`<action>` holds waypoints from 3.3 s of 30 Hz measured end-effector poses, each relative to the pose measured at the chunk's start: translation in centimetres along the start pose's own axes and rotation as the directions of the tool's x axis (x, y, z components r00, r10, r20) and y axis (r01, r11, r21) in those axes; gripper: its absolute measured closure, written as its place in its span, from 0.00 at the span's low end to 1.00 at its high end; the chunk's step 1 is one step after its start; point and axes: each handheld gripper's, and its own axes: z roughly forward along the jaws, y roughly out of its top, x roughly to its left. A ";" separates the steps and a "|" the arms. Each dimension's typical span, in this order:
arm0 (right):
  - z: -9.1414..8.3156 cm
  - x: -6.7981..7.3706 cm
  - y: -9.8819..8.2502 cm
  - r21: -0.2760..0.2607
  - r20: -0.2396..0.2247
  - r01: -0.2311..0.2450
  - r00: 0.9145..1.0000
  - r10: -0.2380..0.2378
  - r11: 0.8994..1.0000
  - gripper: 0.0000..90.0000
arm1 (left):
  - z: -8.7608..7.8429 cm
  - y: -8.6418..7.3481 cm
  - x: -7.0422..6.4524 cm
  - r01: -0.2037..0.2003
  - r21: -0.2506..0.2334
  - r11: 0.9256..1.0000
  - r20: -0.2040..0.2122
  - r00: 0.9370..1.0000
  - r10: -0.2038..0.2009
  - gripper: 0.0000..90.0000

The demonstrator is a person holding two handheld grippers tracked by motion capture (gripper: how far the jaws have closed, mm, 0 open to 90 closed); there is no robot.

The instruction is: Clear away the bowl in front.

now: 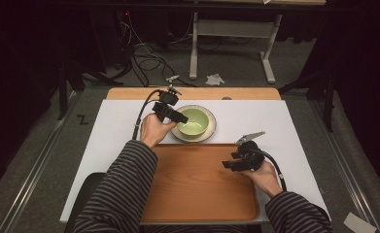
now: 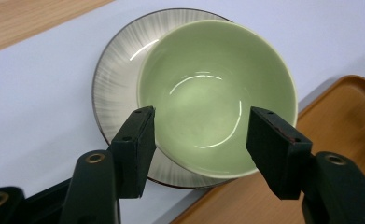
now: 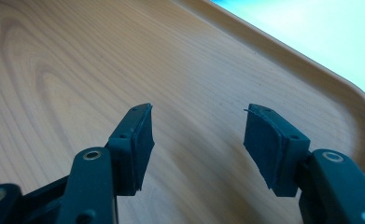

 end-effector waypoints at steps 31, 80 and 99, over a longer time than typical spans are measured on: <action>0.1 0.4 0.0 -0.002 -0.007 0.030 1.000 -0.030 1.000 0.48 | 5.5 0.1 2.2 0.047 0.118 0.992 -0.127 0.991 -0.032 0.65; 0.0 0.7 0.0 -0.007 -0.006 0.033 0.999 -0.033 0.999 0.48 | 7.5 0.0 3.4 0.169 0.146 0.975 -0.147 0.978 -0.148 0.94; -0.1 0.5 -0.1 -0.008 -0.006 0.016 1.000 -0.016 1.000 0.48 | 7.1 0.6 3.4 0.188 0.130 0.974 -0.119 0.978 -0.173 0.93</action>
